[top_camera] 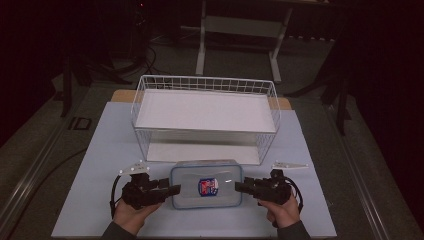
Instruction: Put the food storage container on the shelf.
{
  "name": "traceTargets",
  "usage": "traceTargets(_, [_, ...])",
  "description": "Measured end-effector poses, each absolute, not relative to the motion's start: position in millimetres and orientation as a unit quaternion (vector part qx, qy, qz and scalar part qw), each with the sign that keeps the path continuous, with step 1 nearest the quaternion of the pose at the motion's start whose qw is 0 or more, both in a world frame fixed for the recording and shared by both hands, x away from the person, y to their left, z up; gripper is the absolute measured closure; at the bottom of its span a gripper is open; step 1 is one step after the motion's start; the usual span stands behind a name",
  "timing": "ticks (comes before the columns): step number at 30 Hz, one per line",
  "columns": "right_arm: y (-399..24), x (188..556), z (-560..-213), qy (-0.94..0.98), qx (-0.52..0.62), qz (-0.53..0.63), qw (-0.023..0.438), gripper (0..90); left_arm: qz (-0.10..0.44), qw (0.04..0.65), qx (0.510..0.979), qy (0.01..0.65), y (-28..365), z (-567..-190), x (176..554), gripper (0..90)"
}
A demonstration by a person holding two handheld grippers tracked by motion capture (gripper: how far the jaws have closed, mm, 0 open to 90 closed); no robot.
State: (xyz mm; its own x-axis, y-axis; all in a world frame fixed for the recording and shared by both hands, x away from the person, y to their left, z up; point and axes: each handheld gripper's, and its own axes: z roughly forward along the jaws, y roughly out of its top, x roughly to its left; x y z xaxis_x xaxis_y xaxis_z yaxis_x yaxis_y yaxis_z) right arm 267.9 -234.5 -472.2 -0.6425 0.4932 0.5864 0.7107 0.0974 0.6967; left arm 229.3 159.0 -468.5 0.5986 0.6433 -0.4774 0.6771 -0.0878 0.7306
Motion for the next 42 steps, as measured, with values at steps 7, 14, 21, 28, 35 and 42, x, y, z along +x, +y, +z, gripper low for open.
traceTargets(7, [-236, 267, -463, -0.733, -0.403, -0.540, 0.091, 51.7, -0.005, 0.512, 0.739, 0.438, 157, -456, 229, 51.4])
traceTargets(14, [-237, 268, -450, -0.730, -0.394, -0.552, 0.080, 51.6, 0.008, 0.517, 0.739, 0.432, 157, -443, 230, 51.4])
traceTargets(21, [-241, 271, -431, -0.721, -0.389, -0.569, 0.065, 51.7, 0.028, 0.527, 0.739, 0.418, 152, -421, 235, 51.4])
traceTargets(28, [-244, 275, -409, -0.716, -0.376, -0.586, 0.045, 51.6, 0.051, 0.539, 0.739, 0.402, 150, -396, 241, 51.4])
traceTargets(35, [-241, 279, -384, -0.716, -0.364, -0.595, 0.020, 51.6, 0.066, 0.556, 0.731, 0.391, 153, -377, 248, 51.4])
traceTargets(42, [-238, 286, -367, -0.710, -0.357, -0.607, 0.008, 51.6, 0.081, 0.569, 0.722, 0.386, 156, -360, 256, 51.4])
